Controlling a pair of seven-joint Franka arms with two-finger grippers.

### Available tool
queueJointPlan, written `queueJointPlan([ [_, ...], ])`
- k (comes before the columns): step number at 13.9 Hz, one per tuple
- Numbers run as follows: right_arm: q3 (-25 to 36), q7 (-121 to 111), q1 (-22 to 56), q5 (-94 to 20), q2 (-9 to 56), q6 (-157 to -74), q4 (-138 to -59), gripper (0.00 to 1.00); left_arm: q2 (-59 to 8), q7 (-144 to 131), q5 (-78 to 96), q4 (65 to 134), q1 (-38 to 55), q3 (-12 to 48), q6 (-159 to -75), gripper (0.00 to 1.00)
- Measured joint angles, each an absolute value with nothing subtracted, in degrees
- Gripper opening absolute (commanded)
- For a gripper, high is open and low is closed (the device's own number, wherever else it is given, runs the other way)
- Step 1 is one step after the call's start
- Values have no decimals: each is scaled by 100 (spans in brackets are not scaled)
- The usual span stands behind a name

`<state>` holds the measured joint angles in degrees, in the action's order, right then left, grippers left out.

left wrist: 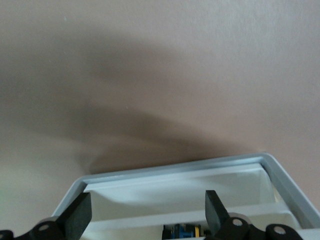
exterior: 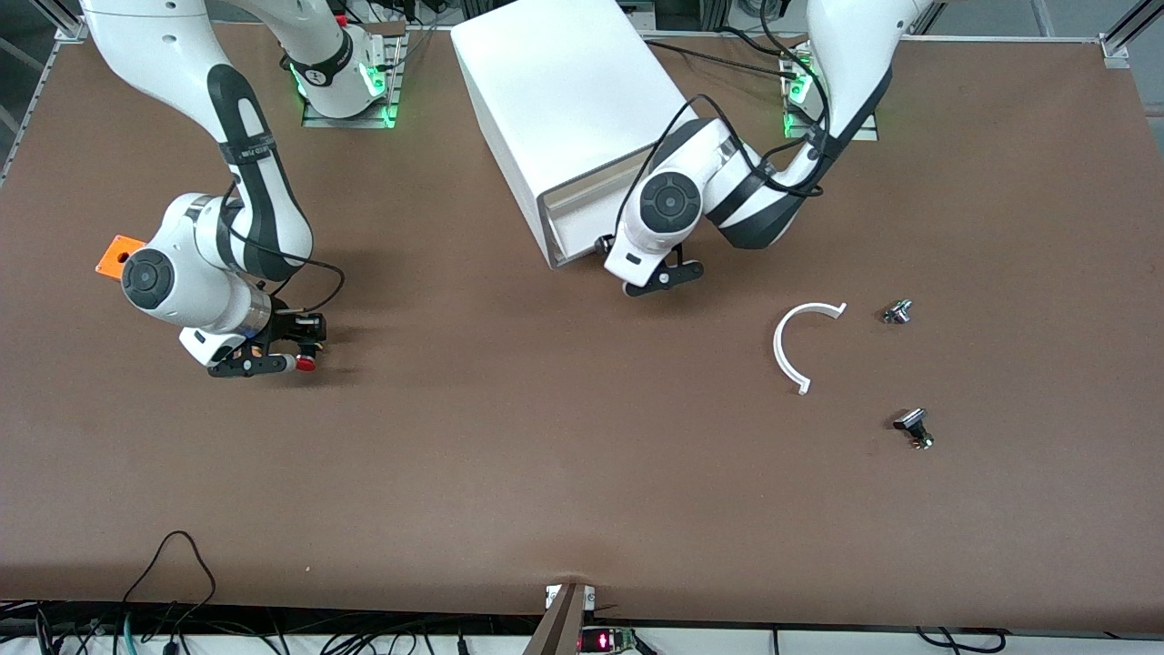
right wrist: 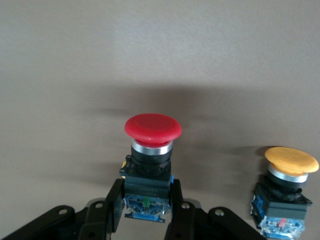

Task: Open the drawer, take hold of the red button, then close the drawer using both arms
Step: 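Place the red button beside the yellow button and open the right gripper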

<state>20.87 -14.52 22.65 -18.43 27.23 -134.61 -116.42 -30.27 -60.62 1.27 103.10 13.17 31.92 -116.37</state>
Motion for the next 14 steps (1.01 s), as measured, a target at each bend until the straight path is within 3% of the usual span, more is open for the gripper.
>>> queueJointPlan([
  [2,2085,-1455,2255,-1853,2840,-13543,-11661,0,-3027,-6067,156,10347,1317,3265,-11636,100],
  [3,2083,-1455,2255,-1889,2890,-13584,-11664,14,-3027,-6068,160,10357,1318,3306,-11627,100],
  [5,2080,-1456,2255,-1994,2958,-13620,-11664,99,-3027,-6091,181,10367,1320,3385,-11582,100],
  [10,2067,-1455,2267,-2017,2862,-13627,-11568,100,-3027,-6163,369,10372,1321,3472,-11530,100],
  [14,2048,-1466,2285,-2017,2301,-13516,-11437,100,-3027,-6163,370,10374,1323,3498,-11525,100],
])
